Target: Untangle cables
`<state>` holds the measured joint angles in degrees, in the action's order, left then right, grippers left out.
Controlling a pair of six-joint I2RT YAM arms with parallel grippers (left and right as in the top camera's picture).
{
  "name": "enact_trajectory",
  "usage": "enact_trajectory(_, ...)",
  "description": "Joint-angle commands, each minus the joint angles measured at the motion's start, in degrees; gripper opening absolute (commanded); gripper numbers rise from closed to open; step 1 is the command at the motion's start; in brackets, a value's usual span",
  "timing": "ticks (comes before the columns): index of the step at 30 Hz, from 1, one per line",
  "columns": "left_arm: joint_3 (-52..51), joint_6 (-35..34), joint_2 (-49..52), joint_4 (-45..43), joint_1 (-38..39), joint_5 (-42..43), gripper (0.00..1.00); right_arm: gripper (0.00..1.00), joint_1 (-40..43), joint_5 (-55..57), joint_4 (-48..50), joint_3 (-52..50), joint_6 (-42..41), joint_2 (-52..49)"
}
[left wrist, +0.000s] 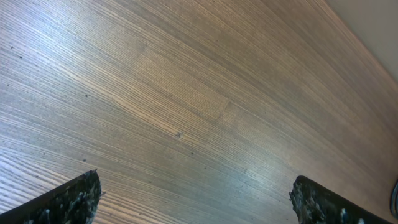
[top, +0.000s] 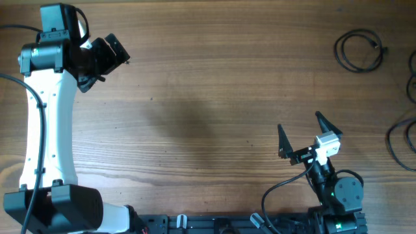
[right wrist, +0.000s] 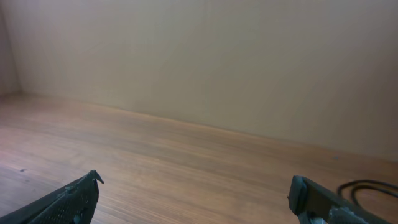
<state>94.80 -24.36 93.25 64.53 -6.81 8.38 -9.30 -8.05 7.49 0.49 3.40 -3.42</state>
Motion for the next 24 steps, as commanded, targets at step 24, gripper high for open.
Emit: enact_trajectory(24,0.0,-0.5,0.4,0.0,-0.1,-0.1,1.00,1.00,-0.3,3.1,-7.3,-0.2,4.0,3.2)
